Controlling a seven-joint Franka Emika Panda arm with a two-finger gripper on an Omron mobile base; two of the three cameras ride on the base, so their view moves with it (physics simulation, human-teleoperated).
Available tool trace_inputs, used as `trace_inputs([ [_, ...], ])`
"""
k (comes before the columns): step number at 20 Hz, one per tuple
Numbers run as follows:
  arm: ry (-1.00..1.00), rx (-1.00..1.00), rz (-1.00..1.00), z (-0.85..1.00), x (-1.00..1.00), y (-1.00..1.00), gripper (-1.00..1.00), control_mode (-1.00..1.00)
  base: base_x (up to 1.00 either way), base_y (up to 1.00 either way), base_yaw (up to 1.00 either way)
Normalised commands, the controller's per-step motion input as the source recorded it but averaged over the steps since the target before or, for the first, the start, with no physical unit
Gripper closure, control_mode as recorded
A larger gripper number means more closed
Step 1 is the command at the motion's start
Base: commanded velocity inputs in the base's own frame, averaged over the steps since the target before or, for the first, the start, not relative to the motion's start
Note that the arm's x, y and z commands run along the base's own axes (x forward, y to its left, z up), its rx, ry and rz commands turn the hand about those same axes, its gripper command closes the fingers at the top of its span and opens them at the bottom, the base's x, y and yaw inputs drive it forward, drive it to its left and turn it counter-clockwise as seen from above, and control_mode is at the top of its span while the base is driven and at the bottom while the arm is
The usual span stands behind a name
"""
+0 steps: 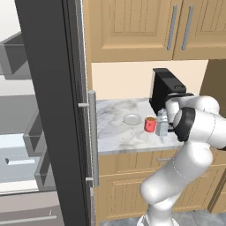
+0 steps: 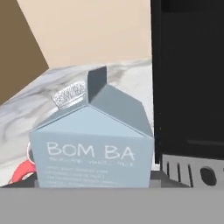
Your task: Take a sugar cube from the saucer and place it inside the coffee. Then, grab milk from the fridge and place it next to the coffee on the counter to sweeten the coffee.
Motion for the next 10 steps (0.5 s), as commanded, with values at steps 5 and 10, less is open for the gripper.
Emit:
trace_inputs([
  [5,-0.18,0.0,0.0,-0.13,-0.45,-0.01,-1.0,-1.0,0.0,0.0,0.0],
  [10,-0.03,0.0,0.0,0.03,0.0,0.0,-1.0,-1.0,0.0,0.0,0.0],
])
